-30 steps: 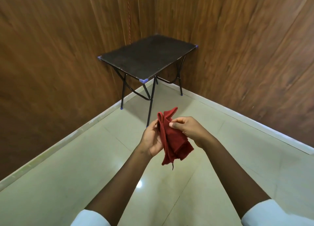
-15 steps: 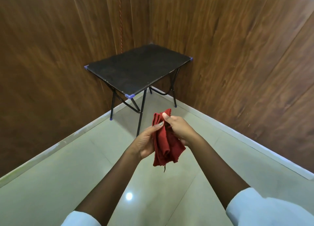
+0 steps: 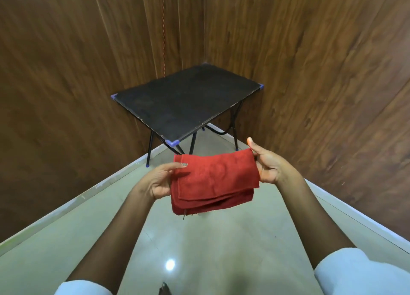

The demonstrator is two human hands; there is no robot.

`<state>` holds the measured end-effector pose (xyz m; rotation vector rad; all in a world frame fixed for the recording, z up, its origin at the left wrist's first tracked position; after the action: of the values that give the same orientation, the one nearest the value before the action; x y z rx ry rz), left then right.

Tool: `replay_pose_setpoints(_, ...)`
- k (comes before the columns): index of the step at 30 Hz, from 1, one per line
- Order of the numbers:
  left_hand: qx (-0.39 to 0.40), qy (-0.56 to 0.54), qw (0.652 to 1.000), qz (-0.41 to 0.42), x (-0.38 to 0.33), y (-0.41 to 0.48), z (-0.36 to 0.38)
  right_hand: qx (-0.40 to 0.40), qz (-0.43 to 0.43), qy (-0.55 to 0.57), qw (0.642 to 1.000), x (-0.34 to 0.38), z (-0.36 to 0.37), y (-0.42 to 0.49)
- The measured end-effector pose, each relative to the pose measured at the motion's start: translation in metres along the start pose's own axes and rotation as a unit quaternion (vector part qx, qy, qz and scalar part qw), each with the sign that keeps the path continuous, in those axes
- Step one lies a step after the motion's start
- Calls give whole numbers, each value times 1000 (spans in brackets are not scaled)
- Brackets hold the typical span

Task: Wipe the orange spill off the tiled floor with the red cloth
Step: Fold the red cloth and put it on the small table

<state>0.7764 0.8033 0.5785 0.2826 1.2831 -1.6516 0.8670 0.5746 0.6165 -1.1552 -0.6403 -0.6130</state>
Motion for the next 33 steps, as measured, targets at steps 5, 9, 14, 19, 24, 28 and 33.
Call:
replay_pose_setpoints(5,2,52,997,57,-71,33,-32,20,-29,-32,999,14,40,47)
replay_pose_setpoints(9,5,81,986,147,-125,51,-52,10,-102,-54,993,37,76,76)
replay_pose_setpoints(14,-20,83,983,164,-165,78,-78,4,-117,-75,990,53,106,109)
replay_pose_setpoints(19,-31,66,984,162,-186,113,-83,5,-114,-16,993,72,124,145)
replay_pose_setpoints(24,-88,161,954,235,-215,145,-73,-31,-165,-102,981,103,134,179)
replay_pose_setpoints(28,-124,180,927,304,-234,172,-44,-169,-358,-348,850,158,151,209)
replay_pose_setpoints(33,-169,136,916,338,-261,213,-18,-250,-415,-434,760,216,164,237)
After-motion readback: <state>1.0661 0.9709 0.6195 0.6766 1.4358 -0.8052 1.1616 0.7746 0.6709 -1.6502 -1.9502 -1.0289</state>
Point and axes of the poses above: each hand's wrist, its own y-axis towards the middle knuckle, its own z-axis out of the palm, x = y × z, the point moved 5 cm from there along y, towards the middle knuckle, and after that the axes turned 6 degrees about -x, right-handed, at the moved point
